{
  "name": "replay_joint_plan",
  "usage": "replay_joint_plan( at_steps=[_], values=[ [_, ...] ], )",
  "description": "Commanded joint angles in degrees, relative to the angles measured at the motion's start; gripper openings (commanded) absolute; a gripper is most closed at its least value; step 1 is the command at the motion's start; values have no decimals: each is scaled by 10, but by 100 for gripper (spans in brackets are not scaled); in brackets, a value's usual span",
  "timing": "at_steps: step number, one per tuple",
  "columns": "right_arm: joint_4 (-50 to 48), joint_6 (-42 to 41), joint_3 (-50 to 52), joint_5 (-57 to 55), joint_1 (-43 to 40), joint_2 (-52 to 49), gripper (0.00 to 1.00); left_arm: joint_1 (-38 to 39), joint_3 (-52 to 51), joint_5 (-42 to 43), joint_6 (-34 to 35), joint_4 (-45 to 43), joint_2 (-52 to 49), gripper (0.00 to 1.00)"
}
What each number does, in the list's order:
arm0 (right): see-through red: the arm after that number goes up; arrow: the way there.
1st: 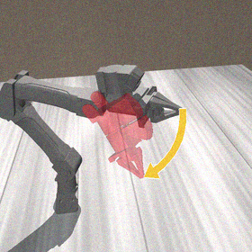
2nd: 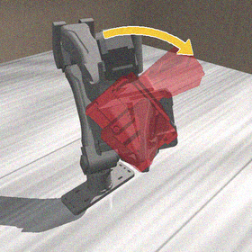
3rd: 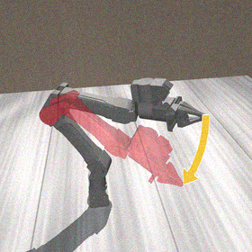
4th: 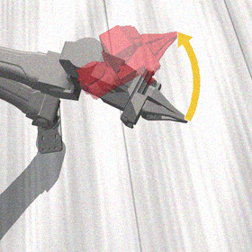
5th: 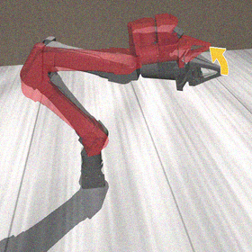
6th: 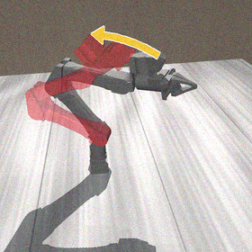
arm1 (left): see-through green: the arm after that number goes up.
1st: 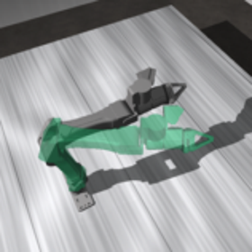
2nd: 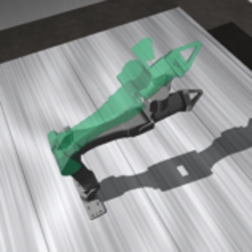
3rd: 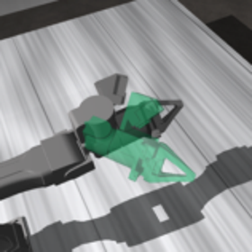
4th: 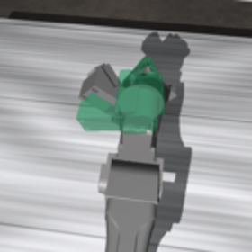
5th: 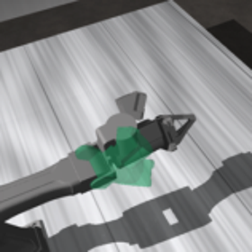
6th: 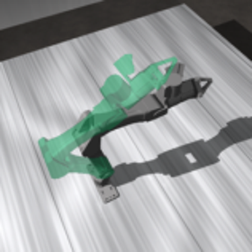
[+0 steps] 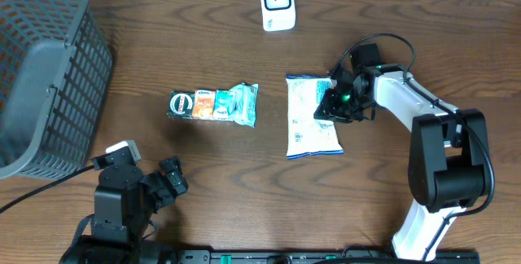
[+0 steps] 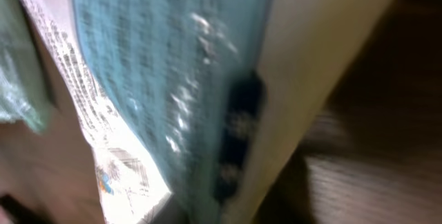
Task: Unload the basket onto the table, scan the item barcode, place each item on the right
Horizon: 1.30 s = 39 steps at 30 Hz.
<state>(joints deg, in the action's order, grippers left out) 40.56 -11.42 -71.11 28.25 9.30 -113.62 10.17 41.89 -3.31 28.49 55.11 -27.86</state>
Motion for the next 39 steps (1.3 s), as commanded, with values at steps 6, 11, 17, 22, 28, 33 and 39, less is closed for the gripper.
replay_joint_plan(
  at_steps=[6,11,17,22,28,33,39],
  values=[
    [-12,-7,3,66,-5,-9,1,-1,1,-2,-1,0,3,98],
    [-12,14,-8,130,-16,-4,1,-1,1,-2,-1,0,3,98],
    [-12,34,-10,194,-25,25,1,-1,1,-2,-1,0,3,98],
    [-11,52,-10,203,-27,58,1,-1,1,-2,-1,0,3,97],
    [-11,53,-10,201,-27,69,1,-1,1,-2,-1,0,3,98],
    [-10,53,-10,197,-27,69,1,-1,1,-2,-1,0,3,98],
    [-7,53,-10,173,-27,69,1,-1,1,-2,-1,0,3,97]
  ],
)
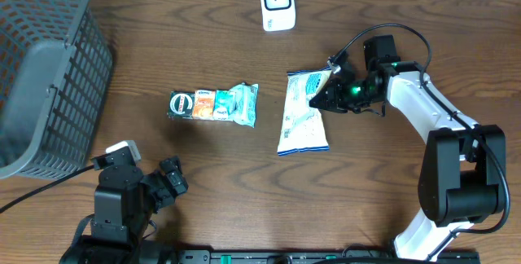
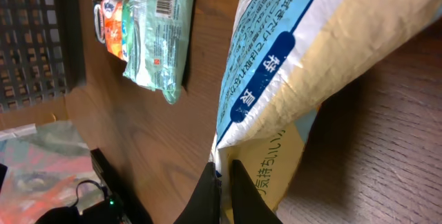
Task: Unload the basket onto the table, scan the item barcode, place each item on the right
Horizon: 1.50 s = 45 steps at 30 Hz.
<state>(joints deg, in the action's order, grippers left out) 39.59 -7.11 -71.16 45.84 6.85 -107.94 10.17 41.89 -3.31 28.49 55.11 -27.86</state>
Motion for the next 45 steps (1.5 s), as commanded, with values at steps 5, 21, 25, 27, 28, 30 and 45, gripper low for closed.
replay_joint_plan(
  at_steps=[5,21,25,27,28,30,45],
  values=[
    [6,10,-10,-22,-2,12,1,-1,1,-2,-1,0,3,98],
    [14,9,-10,-39,-2,12,68,-1,1,-2,-1,0,3,98],
    [15,3,-10,-39,-9,12,77,-1,1,-2,-1,0,3,97],
    [17,3,-10,-39,-12,12,79,-1,1,-2,-1,0,3,98],
    [18,3,-10,-41,-13,12,82,-1,1,-2,-1,0,3,98],
    [25,3,-10,-78,-13,12,88,-1,1,-2,-1,0,3,98],
    [-7,-58,6,-153,53,-28,91,-1,1,-2,-1,0,3,98]
  ],
)
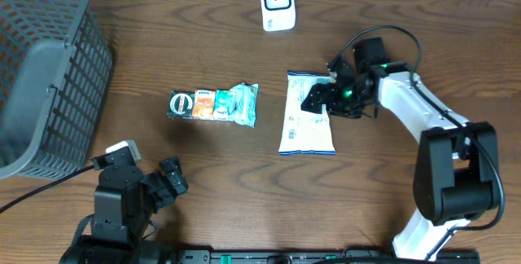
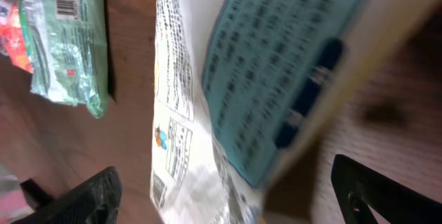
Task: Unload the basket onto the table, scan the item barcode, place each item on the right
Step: 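Drag the snack packet leftward toward the row of small items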
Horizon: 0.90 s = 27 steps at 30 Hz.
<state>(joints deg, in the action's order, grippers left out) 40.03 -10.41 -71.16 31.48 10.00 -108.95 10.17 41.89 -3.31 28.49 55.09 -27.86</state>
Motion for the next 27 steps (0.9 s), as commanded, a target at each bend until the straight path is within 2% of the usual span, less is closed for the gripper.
replay_joint_plan(
  at_steps=[1,3,5,7,10,14,27],
  values=[
    [-17,-29,6,-10,28,-23,90,-1,1,-2,-1,0,3,98],
    [-28,-34,6,-11,39,-29,87,-1,1,-2,-1,0,3,98],
    [-35,-36,6,-11,46,-33,78,-1,1,-2,-1,0,3,98],
    [-37,-42,6,-12,49,-34,59,-1,1,-2,-1,0,3,98],
    [-43,-44,6,-10,50,-34,38,-1,1,-2,-1,0,3,98],
    [-46,-43,6,9,49,-34,2,-1,1,-2,-1,0,3,98],
    [-125,-22,6,287,3,-10,1,-1,1,-2,-1,0,3,98]
  ],
)
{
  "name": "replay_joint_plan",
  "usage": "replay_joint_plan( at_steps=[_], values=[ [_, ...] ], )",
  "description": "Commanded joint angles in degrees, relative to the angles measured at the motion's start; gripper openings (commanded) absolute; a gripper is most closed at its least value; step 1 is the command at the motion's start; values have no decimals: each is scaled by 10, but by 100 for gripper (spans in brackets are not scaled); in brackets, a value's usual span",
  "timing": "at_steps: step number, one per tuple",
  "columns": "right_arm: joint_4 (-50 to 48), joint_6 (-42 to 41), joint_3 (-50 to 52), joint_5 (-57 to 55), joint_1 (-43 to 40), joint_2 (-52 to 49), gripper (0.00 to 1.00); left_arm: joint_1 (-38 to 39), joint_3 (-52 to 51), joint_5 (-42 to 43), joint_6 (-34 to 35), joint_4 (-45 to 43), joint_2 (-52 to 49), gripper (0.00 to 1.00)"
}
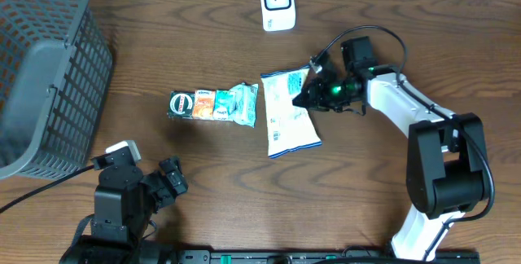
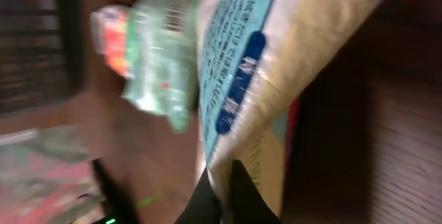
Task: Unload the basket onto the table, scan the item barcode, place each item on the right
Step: 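Drag the snack packet leftward toward the row of small items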
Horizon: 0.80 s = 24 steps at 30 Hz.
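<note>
A white and blue snack bag [image 1: 285,111] hangs tilted over the middle of the table, its top right corner pinched in my right gripper [image 1: 306,94]. The right wrist view shows that gripper [image 2: 225,191] shut on the bag's [image 2: 276,58] thin edge, blue printed side toward the camera. The white barcode scanner [image 1: 277,3] stands at the far edge, apart from the bag. My left gripper [image 1: 172,175] rests at the near left, far from everything; its jaws are too small to read.
A green and orange snack pack [image 1: 213,105] lies just left of the bag and shows, blurred, as the green pack [image 2: 155,58] in the wrist view. A grey mesh basket [image 1: 41,77] fills the far left. Black cables loop above the right arm.
My right gripper, then open around the bag's right edge with the bag flat, is now shut on its top corner. The bag sits further left, tilted, close to the green pack.
At first my right gripper was at the right edge of the flat bag. Then it was shut on the bag's edge, one end raised. After that it was open with the bag flat again. Now it grips the bag, shifted left.
</note>
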<state>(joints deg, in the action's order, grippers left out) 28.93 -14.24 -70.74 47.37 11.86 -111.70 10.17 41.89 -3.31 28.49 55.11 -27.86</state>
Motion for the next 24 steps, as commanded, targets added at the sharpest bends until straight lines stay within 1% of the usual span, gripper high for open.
replay_joint_plan(
  at_steps=[1,3,6,7,9,11,12,15,16,18,24],
  values=[
    [-19,16,2,146,-19,21,1,-1,1,-2,-1,0,3,98],
    [-20,17,2,151,-26,23,1,-1,1,-2,-1,0,3,98],
    [-8,24,2,114,-35,24,2,-1,1,-2,-1,0,3,98],
    [4,23,2,82,-36,24,13,-1,1,-2,-1,0,3,98],
    [22,23,2,21,-35,24,32,-1,1,-2,-1,0,3,98],
    [39,23,2,-43,-30,23,57,-1,1,-2,-1,0,3,97],
    [44,23,2,-65,-27,23,64,-1,1,-2,-1,0,3,98],
    [57,23,2,-132,-15,23,76,-1,1,-2,-1,0,3,98],
    [61,23,3,-151,-8,23,83,-1,1,-2,-1,0,3,97],
    [70,16,4,-176,1,23,86,-1,1,-2,-1,0,3,98],
    [53,-9,8,-183,25,19,86,-1,1,-2,-1,0,3,98]
  ],
)
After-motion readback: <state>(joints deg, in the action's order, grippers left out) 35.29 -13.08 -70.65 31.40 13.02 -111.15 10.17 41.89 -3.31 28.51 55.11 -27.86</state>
